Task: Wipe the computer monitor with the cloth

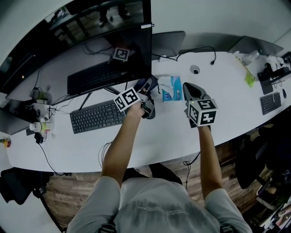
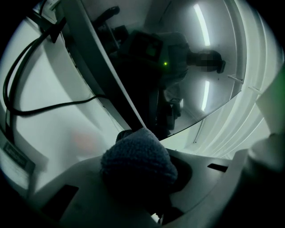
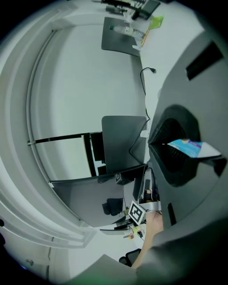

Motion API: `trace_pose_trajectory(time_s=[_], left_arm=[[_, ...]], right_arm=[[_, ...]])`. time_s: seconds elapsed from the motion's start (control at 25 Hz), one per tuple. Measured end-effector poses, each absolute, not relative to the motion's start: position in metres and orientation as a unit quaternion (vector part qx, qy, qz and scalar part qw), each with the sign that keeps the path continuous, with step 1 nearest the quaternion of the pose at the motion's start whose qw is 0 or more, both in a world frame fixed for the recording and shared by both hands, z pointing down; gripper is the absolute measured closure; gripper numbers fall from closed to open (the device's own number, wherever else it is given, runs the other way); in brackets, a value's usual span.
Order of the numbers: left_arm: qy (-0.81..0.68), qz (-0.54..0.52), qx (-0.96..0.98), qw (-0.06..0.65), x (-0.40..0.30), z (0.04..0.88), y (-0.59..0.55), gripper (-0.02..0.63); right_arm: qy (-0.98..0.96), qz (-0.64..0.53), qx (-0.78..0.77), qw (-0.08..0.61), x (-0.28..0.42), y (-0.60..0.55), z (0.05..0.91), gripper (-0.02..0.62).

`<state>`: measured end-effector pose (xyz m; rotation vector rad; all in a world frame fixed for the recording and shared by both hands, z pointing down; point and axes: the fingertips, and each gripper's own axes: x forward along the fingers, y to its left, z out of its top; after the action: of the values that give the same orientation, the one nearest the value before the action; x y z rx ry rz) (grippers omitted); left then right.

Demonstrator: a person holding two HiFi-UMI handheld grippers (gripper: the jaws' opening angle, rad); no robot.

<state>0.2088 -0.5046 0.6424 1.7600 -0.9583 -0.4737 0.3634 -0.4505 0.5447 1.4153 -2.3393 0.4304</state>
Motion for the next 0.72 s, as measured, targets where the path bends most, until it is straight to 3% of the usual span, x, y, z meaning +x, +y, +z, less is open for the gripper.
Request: trace_pose_trajectory(time_s=[0.32,0.72], left_arm=[[-0.401,-0.287,0.673,0.552,0.235,0.637,-0.514,0.549],[-0.423,-0.370,0.622,0.544,0.236,0.618,-0.519,0.551]], right_arm=[[-0.824,0.152,0.512,0.190,0.394,-0.447,0.543,0.594],[-0.821,0.146,0.517,0.191,0.406,-0.445,0.537,0.594]])
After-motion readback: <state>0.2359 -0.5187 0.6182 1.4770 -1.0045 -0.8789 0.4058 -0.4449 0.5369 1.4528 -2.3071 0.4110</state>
